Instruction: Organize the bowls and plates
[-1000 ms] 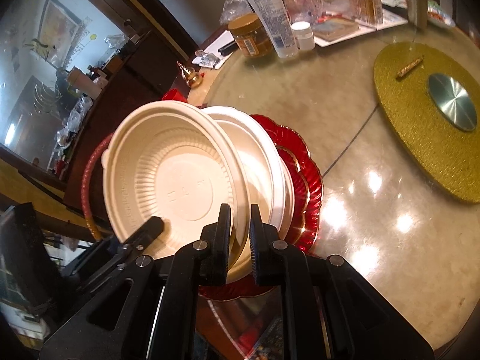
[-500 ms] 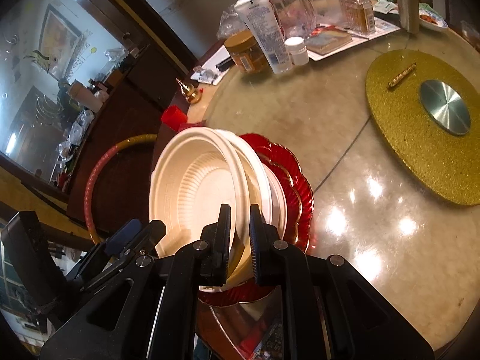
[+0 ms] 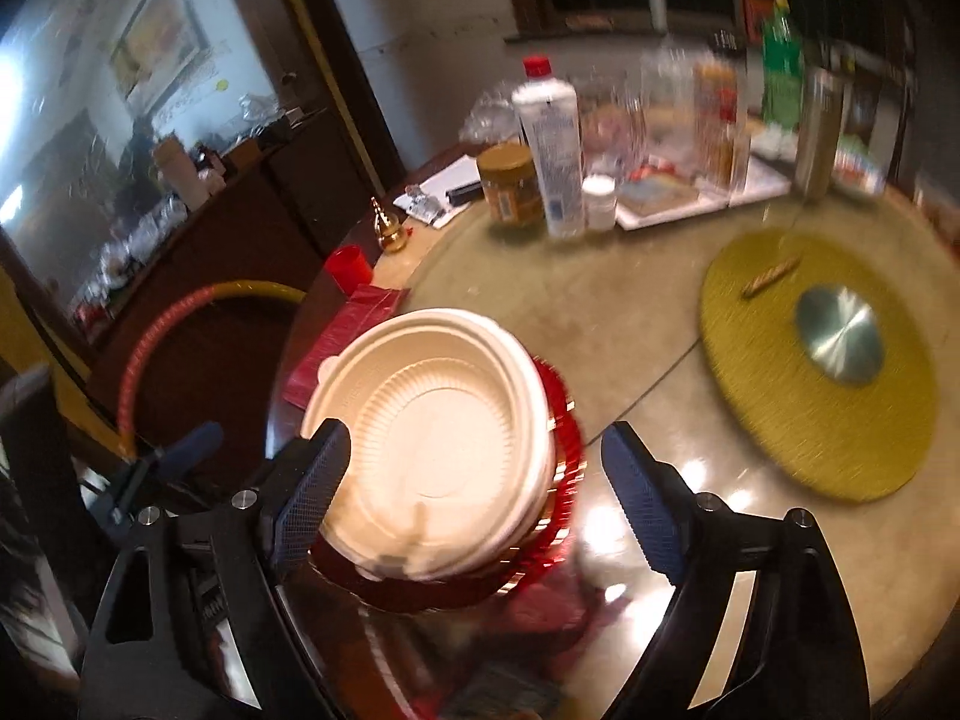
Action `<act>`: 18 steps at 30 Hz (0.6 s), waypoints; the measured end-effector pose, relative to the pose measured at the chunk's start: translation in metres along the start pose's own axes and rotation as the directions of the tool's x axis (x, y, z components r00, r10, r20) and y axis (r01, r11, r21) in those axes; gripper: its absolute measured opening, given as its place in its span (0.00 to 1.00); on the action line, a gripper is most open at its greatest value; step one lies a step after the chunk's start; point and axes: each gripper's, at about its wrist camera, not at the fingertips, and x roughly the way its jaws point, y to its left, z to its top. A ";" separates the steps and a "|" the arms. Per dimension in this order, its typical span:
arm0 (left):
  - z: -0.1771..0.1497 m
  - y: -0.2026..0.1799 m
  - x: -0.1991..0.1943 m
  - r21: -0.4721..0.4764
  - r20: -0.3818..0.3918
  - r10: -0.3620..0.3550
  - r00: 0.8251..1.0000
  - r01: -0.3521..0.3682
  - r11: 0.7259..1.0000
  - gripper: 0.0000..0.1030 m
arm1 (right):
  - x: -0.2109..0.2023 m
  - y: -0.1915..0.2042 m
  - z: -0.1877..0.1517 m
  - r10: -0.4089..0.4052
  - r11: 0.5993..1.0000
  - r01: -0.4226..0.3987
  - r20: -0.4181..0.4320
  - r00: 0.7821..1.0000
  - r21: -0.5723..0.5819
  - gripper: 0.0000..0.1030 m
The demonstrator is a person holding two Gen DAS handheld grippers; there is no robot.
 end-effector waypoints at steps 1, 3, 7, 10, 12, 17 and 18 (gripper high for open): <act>-0.001 -0.001 0.000 0.003 -0.001 0.010 1.000 -0.010 1.000 0.80 | -0.004 0.002 -0.002 -0.023 0.999 0.024 0.014 1.000 -0.038 0.84; -0.002 0.000 -0.002 0.002 0.002 0.018 1.000 -0.018 1.000 0.80 | -0.013 0.003 -0.006 -0.063 0.993 0.067 0.047 0.997 -0.098 0.84; -0.006 0.000 -0.009 -0.013 0.027 0.025 0.999 -0.025 1.000 0.82 | -0.022 -0.001 -0.016 -0.096 0.981 0.109 0.087 0.992 -0.160 0.92; -0.008 0.000 -0.015 -0.019 0.047 0.015 0.999 -0.014 1.000 0.84 | -0.025 -0.007 -0.021 -0.086 0.982 0.099 0.082 0.993 -0.163 0.92; -0.010 -0.002 -0.020 -0.001 0.067 0.010 0.998 -0.010 1.000 0.88 | -0.026 -0.007 -0.025 -0.089 0.979 0.103 0.084 0.992 -0.179 0.92; -0.015 -0.004 -0.034 0.019 0.118 -0.001 0.993 -0.002 1.000 1.00 | -0.027 -0.005 -0.038 -0.133 0.959 0.152 0.097 0.986 -0.238 0.92; -0.015 -0.004 -0.035 0.019 0.117 -0.007 0.993 0.005 1.000 1.00 | -0.027 -0.005 -0.041 -0.141 0.956 0.161 0.096 0.985 -0.246 0.92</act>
